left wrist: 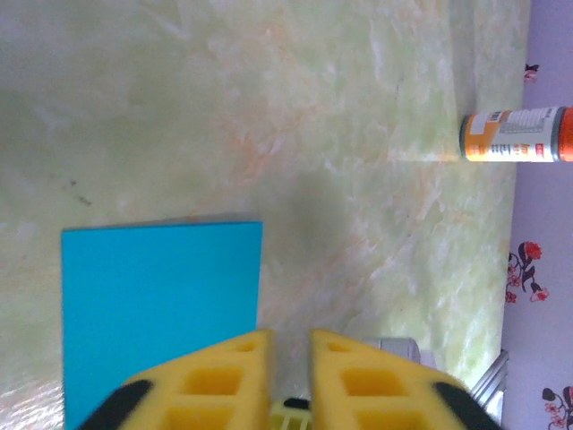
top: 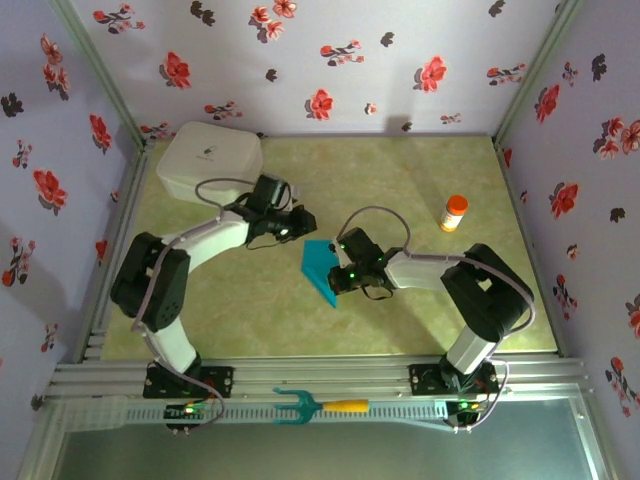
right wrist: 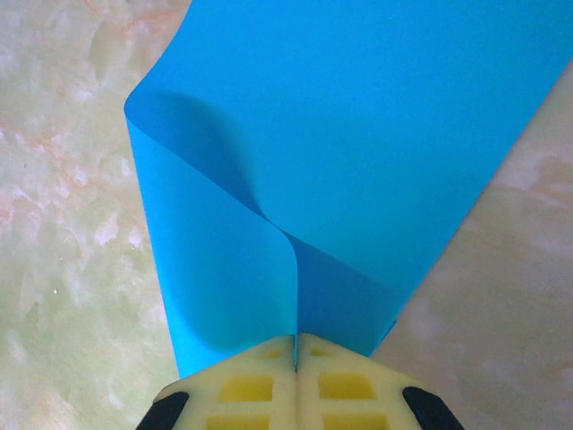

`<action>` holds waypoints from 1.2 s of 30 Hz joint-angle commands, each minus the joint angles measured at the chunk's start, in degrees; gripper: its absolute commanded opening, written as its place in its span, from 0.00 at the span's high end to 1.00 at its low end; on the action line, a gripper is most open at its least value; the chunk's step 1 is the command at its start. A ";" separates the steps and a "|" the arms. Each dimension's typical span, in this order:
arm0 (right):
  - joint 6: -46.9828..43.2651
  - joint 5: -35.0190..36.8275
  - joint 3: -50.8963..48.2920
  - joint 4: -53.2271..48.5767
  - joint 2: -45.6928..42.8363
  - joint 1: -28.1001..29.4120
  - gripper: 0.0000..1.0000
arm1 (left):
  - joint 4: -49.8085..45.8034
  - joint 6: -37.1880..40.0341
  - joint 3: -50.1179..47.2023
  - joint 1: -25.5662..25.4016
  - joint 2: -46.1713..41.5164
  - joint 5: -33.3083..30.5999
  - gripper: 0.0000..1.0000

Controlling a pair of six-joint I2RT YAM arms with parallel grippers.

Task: Fold a paper plane with a square sheet of paper (pick it up from the middle)
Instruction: Third fold the triangle at the center of the table.

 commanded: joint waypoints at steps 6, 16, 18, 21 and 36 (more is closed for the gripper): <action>-0.42 1.54 0.75 -2.42 1.40 -0.55 1.00 | 17.03 -12.14 -14.81 -2.96 -5.02 7.07 1.00; -0.33 1.91 0.75 -2.51 1.20 -0.56 1.00 | 18.84 -15.32 -16.72 -6.29 -0.32 7.07 1.00; -0.24 1.87 0.80 -2.51 1.20 -0.58 1.00 | 18.38 -15.43 -17.74 -6.40 -0.53 6.49 1.00; -0.33 1.86 0.86 -2.55 1.28 -0.56 1.00 | 19.17 -15.67 -18.78 -6.40 -0.16 6.44 1.00; -0.34 1.88 1.19 -3.04 1.55 -0.60 1.00 | 17.56 -14.22 -18.85 -6.40 1.96 6.72 1.00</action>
